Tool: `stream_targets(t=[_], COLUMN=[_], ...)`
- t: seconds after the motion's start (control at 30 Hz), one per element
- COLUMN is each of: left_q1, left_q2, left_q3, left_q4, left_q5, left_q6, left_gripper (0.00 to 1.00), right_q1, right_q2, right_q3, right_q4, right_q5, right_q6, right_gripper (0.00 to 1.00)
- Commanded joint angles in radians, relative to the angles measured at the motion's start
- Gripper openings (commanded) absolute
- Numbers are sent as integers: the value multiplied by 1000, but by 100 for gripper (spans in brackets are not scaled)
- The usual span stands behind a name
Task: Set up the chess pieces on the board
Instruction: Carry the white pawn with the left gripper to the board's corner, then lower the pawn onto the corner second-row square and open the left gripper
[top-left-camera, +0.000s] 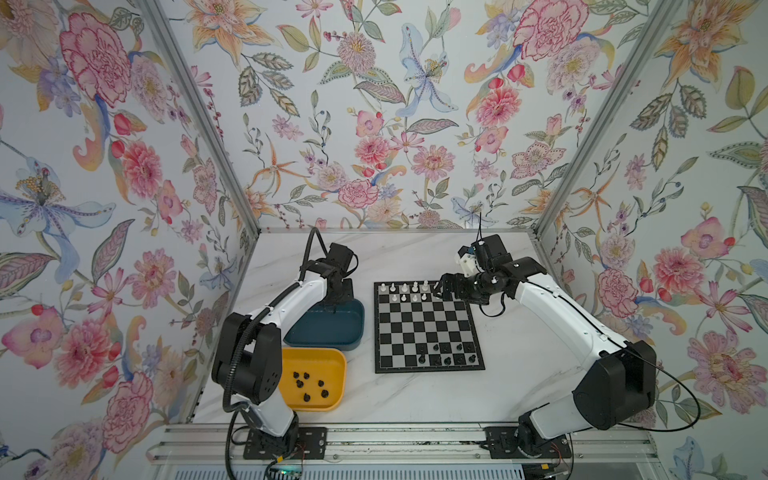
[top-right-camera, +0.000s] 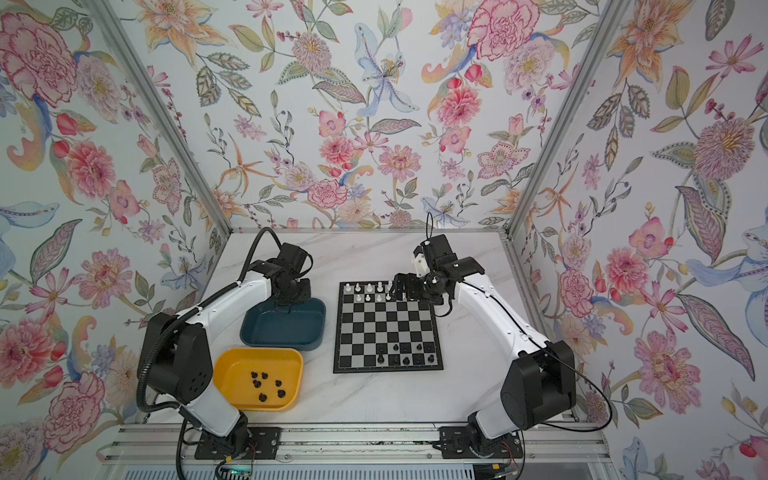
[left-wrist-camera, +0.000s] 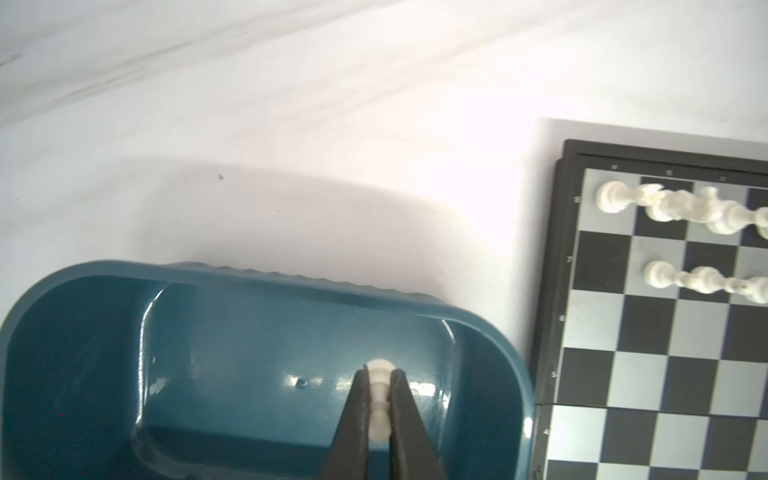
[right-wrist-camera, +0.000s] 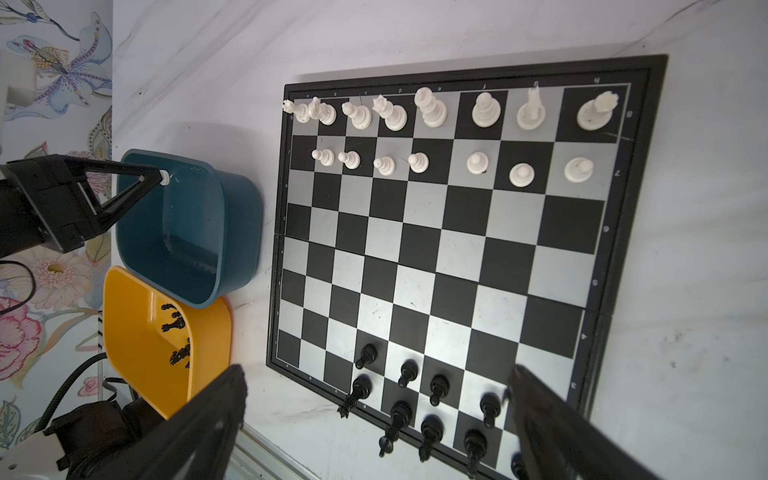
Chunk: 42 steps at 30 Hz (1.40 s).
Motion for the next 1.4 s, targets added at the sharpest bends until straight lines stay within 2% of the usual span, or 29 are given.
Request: stream_targets(t=[0.0, 0.2, 0.37, 0.57, 0.8, 1.37], left_q1=[-53, -142, -179, -187, -188, -188], left_q2=[60, 179, 276, 344, 383, 458], left_q3=[69, 181, 281, 345, 345, 407], left_q4=[-47, -27, -25, -20, 8, -5], left_q5=[4, 34, 49, 66, 75, 84], left_q6=[6, -4, 4, 7, 10, 30], left_gripper=[6, 7, 6, 7, 10, 10], right_q1=[6, -10, -39, -78, -105, -145], right_q2=[-31, -76, -117, -159, -172, -164], right_q3=[-12, -53, -84, -112, -118, -107], right_q4=[5, 8, 9, -7, -18, -27], right_q5=[24, 30, 28, 16, 9, -7], right_q6=[9, 10, 9, 0, -12, -25], right_gripper=[99, 99, 99, 99, 99, 99])
